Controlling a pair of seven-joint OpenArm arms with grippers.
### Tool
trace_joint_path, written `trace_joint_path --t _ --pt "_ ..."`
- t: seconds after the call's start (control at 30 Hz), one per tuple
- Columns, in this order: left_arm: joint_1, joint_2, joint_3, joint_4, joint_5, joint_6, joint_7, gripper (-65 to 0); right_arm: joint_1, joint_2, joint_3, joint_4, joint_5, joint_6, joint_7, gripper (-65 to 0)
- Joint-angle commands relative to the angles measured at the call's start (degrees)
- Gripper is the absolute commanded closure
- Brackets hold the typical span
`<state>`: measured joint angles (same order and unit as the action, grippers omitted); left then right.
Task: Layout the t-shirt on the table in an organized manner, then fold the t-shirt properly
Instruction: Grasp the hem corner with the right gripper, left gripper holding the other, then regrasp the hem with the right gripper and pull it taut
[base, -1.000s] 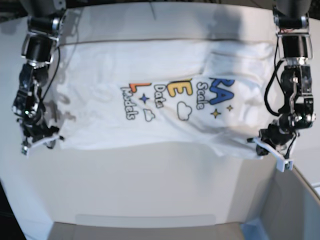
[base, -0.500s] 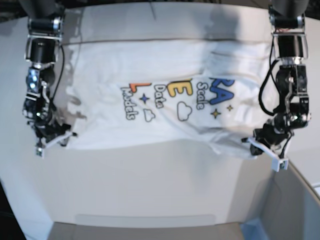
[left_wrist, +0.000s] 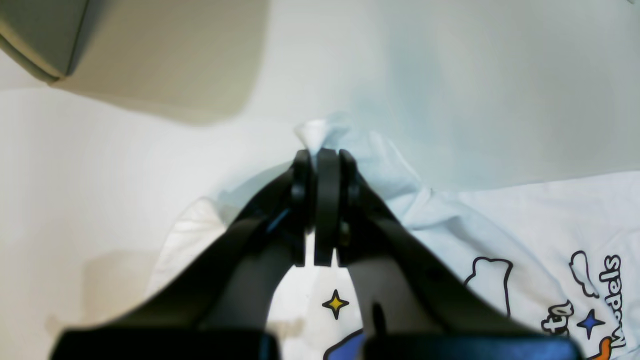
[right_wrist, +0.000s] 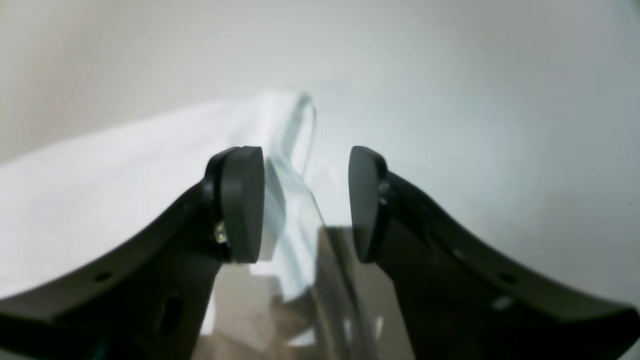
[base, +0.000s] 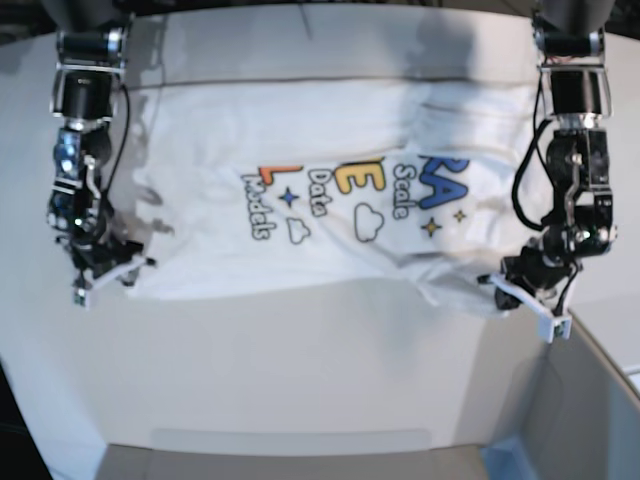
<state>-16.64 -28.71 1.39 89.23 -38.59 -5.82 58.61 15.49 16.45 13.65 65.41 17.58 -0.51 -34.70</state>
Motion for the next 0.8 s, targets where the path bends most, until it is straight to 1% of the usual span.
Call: trace_joint_path --t 0.0,0.13,0.2,0.27,0.37,0.4,0.5,0.6,0.67,0.77 --pt "-1.42 -0.87 -0.38 0.92 -0.31 -0.2 -1.16 0.0 1.79 0.12 0.2 1.01 0.04 0.12 1.51 -27.3" --pt "-1.42 -0.87 -0.38 0.92 -0.31 -0.2 -1.16 0.0 1.79 -0.23 0.2 0.92 -0.13 0.12 1.51 -26.9" --pt "-1.42 -0.87 -0.38 0.92 -0.22 -0.2 -1.16 0.0 2.49 -0.23 -0.42 0.75 -0.13 0.21 1.51 -23.9" --pt "-1.42 -0.87 -0.38 0.92 -0.31 -0.2 -1.16 0.0 3.02 -0.05 -2.88 -0.31 -0.13 0.21 1.51 -17.6" --pt "-1.42 -0.87 -0.38 0.92 -0.31 -0.2 -1.16 0.0 3.55 0.12 -5.25 -0.84 -0.13 0.21 1.51 -2.9" --pt "-1.42 -0.87 -0.38 0.92 -0.31 -0.2 -1.16 0.0 3.55 0.04 -5.34 -0.48 -0.13 0.21 1.51 0.0" --pt "-1.42 -0.87 -0.38 0.92 -0.31 -0.2 -1.16 0.0 2.05 0.21 -5.52 2.59 -0.22 0.12 1.07 0.0" --pt "-0.89 -0.87 -0.38 0.92 -0.31 -0.2 -1.16 0.0 -1.2 0.21 -5.61 8.83 -0.75 0.12 1.07 0.0" --pt "-0.28 -0.87 -0.55 0.92 -0.31 -0.2 -1.16 0.0 -4.28 0.21 -5.61 14.29 -3.12 0.12 1.07 0.0" --pt "-0.19 -0.87 -0.46 0.92 -0.31 -0.2 -1.16 0.0 -8.67 -0.14 -8.68 21.93 -10.68 0.12 1.07 0.0"
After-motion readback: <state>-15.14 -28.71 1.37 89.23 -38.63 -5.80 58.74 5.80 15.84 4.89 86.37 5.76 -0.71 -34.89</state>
